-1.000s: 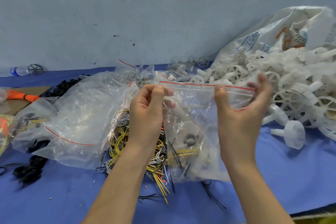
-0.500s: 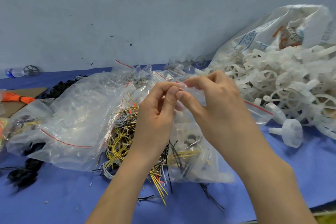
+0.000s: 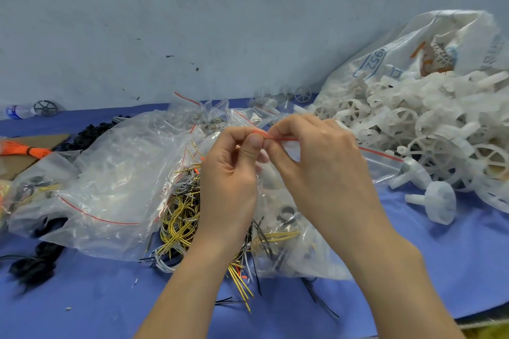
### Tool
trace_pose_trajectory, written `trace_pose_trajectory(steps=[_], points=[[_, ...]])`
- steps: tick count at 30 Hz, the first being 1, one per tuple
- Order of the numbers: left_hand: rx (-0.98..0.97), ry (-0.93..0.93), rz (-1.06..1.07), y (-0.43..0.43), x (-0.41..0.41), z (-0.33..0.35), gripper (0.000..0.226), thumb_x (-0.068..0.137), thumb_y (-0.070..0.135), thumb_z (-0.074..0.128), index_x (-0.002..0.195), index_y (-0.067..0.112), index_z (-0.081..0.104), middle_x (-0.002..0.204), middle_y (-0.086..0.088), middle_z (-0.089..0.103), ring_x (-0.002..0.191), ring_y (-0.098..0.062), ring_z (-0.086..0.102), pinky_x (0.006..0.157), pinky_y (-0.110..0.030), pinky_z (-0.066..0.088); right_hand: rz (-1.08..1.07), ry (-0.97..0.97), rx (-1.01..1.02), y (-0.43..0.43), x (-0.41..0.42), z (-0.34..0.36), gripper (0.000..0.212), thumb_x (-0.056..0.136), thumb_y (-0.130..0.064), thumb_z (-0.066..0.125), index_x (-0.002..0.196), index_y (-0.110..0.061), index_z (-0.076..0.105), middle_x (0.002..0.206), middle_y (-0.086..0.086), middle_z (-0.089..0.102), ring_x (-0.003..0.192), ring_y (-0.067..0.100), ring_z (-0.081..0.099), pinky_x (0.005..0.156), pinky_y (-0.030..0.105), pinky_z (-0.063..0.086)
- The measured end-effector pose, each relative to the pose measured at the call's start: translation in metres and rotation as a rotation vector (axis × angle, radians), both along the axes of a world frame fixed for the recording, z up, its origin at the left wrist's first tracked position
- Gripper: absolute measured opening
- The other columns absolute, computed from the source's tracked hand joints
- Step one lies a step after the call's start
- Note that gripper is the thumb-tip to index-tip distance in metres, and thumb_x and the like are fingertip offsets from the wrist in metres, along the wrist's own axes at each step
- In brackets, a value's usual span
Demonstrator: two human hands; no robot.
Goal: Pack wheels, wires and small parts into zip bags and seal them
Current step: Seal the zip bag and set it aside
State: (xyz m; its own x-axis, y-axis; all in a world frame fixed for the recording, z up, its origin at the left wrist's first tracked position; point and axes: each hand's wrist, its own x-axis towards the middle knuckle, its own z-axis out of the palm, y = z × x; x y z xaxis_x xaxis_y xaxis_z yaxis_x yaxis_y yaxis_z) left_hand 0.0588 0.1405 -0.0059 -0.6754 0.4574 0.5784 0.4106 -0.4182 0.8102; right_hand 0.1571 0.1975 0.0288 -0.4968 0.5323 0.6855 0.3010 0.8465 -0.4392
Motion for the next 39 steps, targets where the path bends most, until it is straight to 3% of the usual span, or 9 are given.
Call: trace_pose_trajectory(steps=[2, 6, 11, 14, 19, 27, 31, 39], points=[[-0.001, 0.001, 0.043, 0.0, -0.001, -0.001, 0.014, 0.097, 0.022, 0.057, 0.085, 0.02, 0.064, 0.079, -0.002, 0.067, 0.072, -0.01, 0.06, 0.07, -0.033, 0.051, -0.002, 0.003, 0.012, -0.001, -0.001, -0.002, 0.011, 0.093, -0.036, 0.066, 0.092, -0.025, 0.067, 0.093, -0.008, 0.07, 0.092, 0.024, 0.06, 0.092, 0.043, 0.043], [0.011, -0.036, 0.109, -0.002, -0.008, -0.003, 0.015, 0.097, 0.021, 0.059, 0.082, 0.02, 0.064, 0.071, 0.007, 0.064, 0.067, -0.003, 0.058, 0.067, -0.017, 0.049, -0.037, 0.026, 0.063, -0.004, 0.001, -0.006, 0.01, 0.09, -0.033, 0.067, 0.089, -0.024, 0.07, 0.088, -0.007, 0.072, 0.088, 0.025, 0.06, 0.092, 0.043, 0.043], [0.035, -0.119, 0.18, -0.002, -0.024, -0.005, 0.019, 0.097, 0.024, 0.059, 0.079, 0.024, 0.064, 0.068, 0.011, 0.064, 0.062, -0.003, 0.056, 0.064, -0.016, 0.048, -0.09, -0.016, 0.103, -0.001, 0.006, -0.009, 0.014, 0.09, -0.035, 0.065, 0.089, -0.023, 0.071, 0.088, -0.005, 0.073, 0.095, 0.028, 0.06, 0.102, 0.054, 0.042], [0.042, -0.167, 0.199, -0.001, -0.033, -0.005, 0.022, 0.097, 0.025, 0.059, 0.076, 0.026, 0.065, 0.069, 0.011, 0.064, 0.063, -0.007, 0.055, 0.066, -0.021, 0.049, -0.118, -0.012, 0.122, 0.004, 0.01, -0.011, 0.016, 0.089, -0.035, 0.067, 0.09, -0.021, 0.073, 0.088, -0.003, 0.073, 0.097, 0.029, 0.06, 0.102, 0.059, 0.041], [0.059, -0.184, 0.207, 0.0, -0.041, -0.004, 0.018, 0.097, 0.025, 0.059, 0.081, 0.025, 0.065, 0.069, 0.012, 0.065, 0.065, -0.005, 0.057, 0.065, -0.018, 0.049, -0.117, 0.083, 0.055, 0.014, 0.019, -0.013, 0.019, 0.088, -0.041, 0.067, 0.09, -0.023, 0.073, 0.09, -0.008, 0.072, 0.099, 0.019, 0.051, 0.1, 0.059, 0.042], [0.055, -0.197, 0.221, -0.002, -0.046, -0.005, 0.019, 0.097, 0.025, 0.059, 0.08, 0.027, 0.065, 0.068, 0.013, 0.065, 0.065, -0.005, 0.058, 0.066, -0.02, 0.051, -0.111, 0.254, -0.111, 0.017, 0.026, -0.015, 0.023, 0.074, -0.049, 0.078, 0.078, -0.026, 0.073, 0.068, -0.033, 0.044, 0.08, 0.015, 0.054, 0.083, 0.049, 0.049], [0.044, -0.224, 0.241, -0.005, -0.05, -0.007, 0.019, 0.097, 0.027, 0.058, 0.079, 0.026, 0.065, 0.069, 0.014, 0.066, 0.064, -0.006, 0.055, 0.066, -0.021, 0.05, -0.084, 0.201, -0.095, 0.022, 0.03, -0.018, 0.012, 0.08, -0.041, 0.076, 0.082, -0.029, 0.073, 0.07, -0.029, 0.049, 0.079, 0.017, 0.055, 0.08, 0.049, 0.049], [0.008, -0.247, 0.231, -0.009, -0.048, -0.006, 0.018, 0.097, 0.028, 0.059, 0.081, 0.024, 0.066, 0.07, 0.013, 0.066, 0.065, -0.006, 0.057, 0.072, -0.028, 0.052, -0.181, 0.31, -0.185, 0.029, 0.031, -0.024, 0.03, 0.069, -0.055, 0.08, 0.067, -0.029, 0.066, 0.067, -0.02, 0.059, 0.072, 0.02, 0.06, 0.067, 0.046, 0.049]])
